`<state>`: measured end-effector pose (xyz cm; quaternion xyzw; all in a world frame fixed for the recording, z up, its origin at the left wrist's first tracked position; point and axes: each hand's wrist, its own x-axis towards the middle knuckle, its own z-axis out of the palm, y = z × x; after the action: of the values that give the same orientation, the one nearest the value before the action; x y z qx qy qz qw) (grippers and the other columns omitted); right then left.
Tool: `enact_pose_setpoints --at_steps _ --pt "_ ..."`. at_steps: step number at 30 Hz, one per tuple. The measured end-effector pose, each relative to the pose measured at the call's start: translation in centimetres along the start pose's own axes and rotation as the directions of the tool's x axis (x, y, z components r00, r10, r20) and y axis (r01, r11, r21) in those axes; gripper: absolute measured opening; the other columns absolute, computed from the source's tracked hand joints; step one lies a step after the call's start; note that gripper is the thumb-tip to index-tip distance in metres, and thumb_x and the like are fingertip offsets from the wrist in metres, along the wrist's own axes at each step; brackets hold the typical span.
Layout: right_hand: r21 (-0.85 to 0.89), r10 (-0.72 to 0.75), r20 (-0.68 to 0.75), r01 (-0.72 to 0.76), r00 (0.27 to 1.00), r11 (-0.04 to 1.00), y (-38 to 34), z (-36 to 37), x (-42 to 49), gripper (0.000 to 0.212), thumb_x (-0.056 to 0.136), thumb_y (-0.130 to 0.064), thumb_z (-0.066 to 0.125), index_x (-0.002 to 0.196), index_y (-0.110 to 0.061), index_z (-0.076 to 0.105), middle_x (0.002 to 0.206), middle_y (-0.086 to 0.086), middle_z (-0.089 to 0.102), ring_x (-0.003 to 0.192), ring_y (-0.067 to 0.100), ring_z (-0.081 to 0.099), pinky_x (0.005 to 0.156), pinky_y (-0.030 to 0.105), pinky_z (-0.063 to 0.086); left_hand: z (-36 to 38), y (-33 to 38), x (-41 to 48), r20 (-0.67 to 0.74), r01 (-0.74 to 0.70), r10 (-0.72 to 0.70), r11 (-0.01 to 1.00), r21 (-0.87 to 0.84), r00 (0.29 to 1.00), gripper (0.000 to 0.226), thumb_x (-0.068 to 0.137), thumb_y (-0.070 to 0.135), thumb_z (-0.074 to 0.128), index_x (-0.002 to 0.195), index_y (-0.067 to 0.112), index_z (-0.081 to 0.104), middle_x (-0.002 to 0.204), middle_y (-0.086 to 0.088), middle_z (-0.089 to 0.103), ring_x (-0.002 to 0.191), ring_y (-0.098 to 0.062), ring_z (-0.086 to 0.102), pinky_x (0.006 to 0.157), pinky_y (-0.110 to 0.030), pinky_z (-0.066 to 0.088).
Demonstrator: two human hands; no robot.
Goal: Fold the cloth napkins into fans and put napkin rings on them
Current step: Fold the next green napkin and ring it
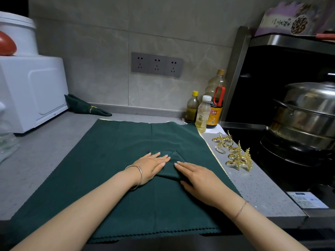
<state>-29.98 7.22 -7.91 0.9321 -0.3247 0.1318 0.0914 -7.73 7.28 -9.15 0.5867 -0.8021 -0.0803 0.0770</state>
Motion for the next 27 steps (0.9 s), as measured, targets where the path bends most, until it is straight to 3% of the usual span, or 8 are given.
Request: enact_pose_setpoints --at_steps 5,8,13,17,18,20,23,27 --pt "-0.048 0.006 -0.01 -0.006 1.0 0.999 -0.6 0.2 1.8 0.061 0.074 0.001 0.061 0.133 -0.007 0.052 0.136 0.008 0.054 0.112 0.021 0.062 0.074 0.027 0.053 0.0 0.1 -0.1 -0.028 0.004 -0.006 0.999 -0.053 1.0 0.045 0.105 0.025 0.019 0.15 0.025 0.022 0.157 0.012 0.019 0.147 -0.01 0.007 0.117 -0.024 0.0" --pt "-0.109 0.053 0.036 -0.049 0.998 0.993 -1.2 0.6 2.5 0.06 0.089 0.001 0.046 0.146 -0.006 0.031 0.148 0.009 0.04 0.125 0.025 0.052 0.086 0.034 0.048 0.0 0.2 -0.1 -0.034 0.013 -0.015 0.998 -0.06 0.999 0.045 0.105 0.025 0.02 0.15 0.025 0.023 0.156 0.012 0.02 0.147 -0.01 0.008 0.117 -0.024 0.0" --pt "-0.199 0.109 0.082 -0.091 0.991 0.976 -1.4 1.1 3.4 0.047 0.093 -0.003 0.038 0.139 -0.012 0.039 0.133 0.003 0.056 0.108 0.028 0.059 0.08 0.037 0.045 -0.9 0.6 -0.1 0.004 0.053 -0.053 0.999 0.003 0.999 0.045 0.105 0.029 0.021 0.15 0.026 0.024 0.156 0.01 0.023 0.146 -0.01 0.011 0.117 -0.025 0.001" --pt "0.174 0.257 -0.057 -0.244 0.965 0.954 -0.2 -0.7 3.6 0.045 0.086 -0.004 0.049 0.125 -0.024 0.06 0.111 -0.001 0.07 0.103 0.023 0.062 0.082 0.031 0.045 -3.0 1.3 -1.8 -0.35 0.072 -0.08 0.997 -0.038 0.933 0.074 0.091 0.065 0.005 0.148 0.026 0.029 0.158 0.008 0.014 0.146 -0.01 0.013 0.117 -0.026 0.004" --pt "0.416 0.323 -0.05 -0.274 0.945 0.867 0.1 -1.4 3.7 0.034 0.087 -0.004 0.054 0.114 -0.019 0.067 0.099 -0.004 0.072 0.095 0.018 0.065 0.081 0.028 0.046 -3.8 1.4 -2.5 -0.487 0.05 -0.084 0.995 -0.083 0.869 0.086 0.084 0.074 0.0 0.148 0.025 0.029 0.158 0.008 0.013 0.145 -0.008 0.013 0.117 -0.026 0.005" --pt "0.819 0.42 0.147 -0.349 0.895 0.456 0.2 -3.2 4.0 0.011 0.089 -0.006 0.059 0.093 -0.007 0.069 0.082 0.0 0.07 0.076 0.016 0.063 0.075 0.028 0.049 -5.3 1.5 -4.0 -0.623 -0.028 -0.023 0.997 -0.071 0.782 0.084 0.085 0.074 0.003 0.149 0.024 0.027 0.157 0.01 0.011 0.145 -0.005 0.011 0.118 -0.025 0.004" --pt "0.868 0.275 0.488 -0.493 0.828 -0.057 -0.3 -4.9 4.4 0.007 0.089 -0.009 0.062 0.091 -0.008 0.068 0.082 0.008 0.072 0.066 0.018 0.067 0.065 0.026 0.056 -6.3 1.9 -5.9 -0.651 -0.101 0.157 0.987 0.123 0.743 0.075 0.092 0.068 0.02 0.149 0.02 0.03 0.157 0.004 0.019 0.145 -0.011 0.018 0.118 -0.03 0.009" --pt "0.765 0.056 0.642 -0.634 0.764 -0.114 -1.1 -4.1 4.7 0.014 0.09 -0.011 0.059 0.1 -0.01 0.068 0.091 0.007 0.073 0.075 0.018 0.07 0.076 0.029 0.056 -5.3 1.5 -7.8 -0.453 -0.131 0.309 0.915 0.382 0.837 0.077 0.091 0.069 0.028 0.143 0.014 0.043 0.152 -0.004 0.035 0.139 -0.018 0.032 0.115 -0.035 0.016"
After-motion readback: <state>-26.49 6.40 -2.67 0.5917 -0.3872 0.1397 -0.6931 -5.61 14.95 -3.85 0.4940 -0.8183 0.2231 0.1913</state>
